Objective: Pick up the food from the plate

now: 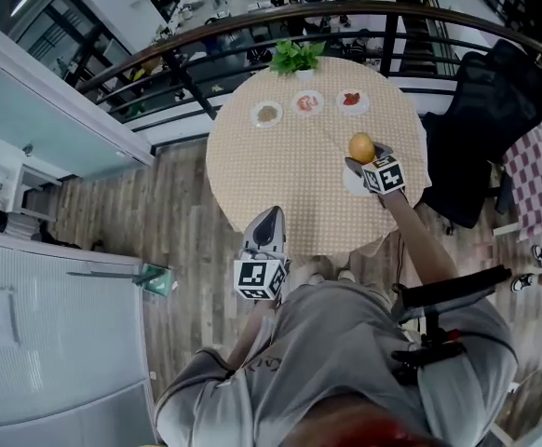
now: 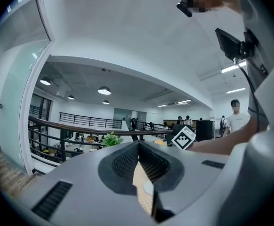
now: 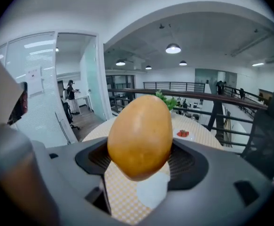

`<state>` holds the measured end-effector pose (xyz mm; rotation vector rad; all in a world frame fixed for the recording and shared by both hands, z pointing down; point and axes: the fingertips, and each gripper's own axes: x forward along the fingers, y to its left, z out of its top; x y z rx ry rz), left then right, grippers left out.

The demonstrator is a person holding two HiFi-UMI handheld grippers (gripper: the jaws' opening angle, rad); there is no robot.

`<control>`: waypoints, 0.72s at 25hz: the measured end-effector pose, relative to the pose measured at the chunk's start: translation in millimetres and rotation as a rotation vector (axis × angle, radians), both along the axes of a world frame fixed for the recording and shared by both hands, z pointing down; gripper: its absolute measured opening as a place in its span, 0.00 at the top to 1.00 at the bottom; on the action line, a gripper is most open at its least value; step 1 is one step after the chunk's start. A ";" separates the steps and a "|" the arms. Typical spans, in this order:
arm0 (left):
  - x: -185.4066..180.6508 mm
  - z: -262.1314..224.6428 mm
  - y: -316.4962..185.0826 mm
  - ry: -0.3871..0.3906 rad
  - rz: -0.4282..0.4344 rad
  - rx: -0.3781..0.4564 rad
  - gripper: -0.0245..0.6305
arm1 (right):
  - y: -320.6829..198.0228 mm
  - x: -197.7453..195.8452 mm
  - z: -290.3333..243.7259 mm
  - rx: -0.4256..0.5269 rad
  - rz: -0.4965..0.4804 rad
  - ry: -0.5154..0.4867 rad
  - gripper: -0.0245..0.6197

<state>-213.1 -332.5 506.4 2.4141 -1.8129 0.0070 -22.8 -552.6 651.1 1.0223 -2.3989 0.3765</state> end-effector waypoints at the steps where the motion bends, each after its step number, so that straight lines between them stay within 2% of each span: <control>1: 1.6 -4.2 -4.6 -0.001 0.009 0.012 0.95 | 5.4 -1.6 -19.8 0.033 -0.007 -0.024 0.42; 11: 11.3 -39.4 -32.2 0.018 0.044 0.089 0.95 | 104.2 -17.3 -184.3 0.277 -0.164 -0.241 0.42; 18: 13.6 -51.3 -32.6 0.032 0.060 0.133 0.95 | 144.4 -17.3 -249.1 0.423 -0.173 -0.318 0.42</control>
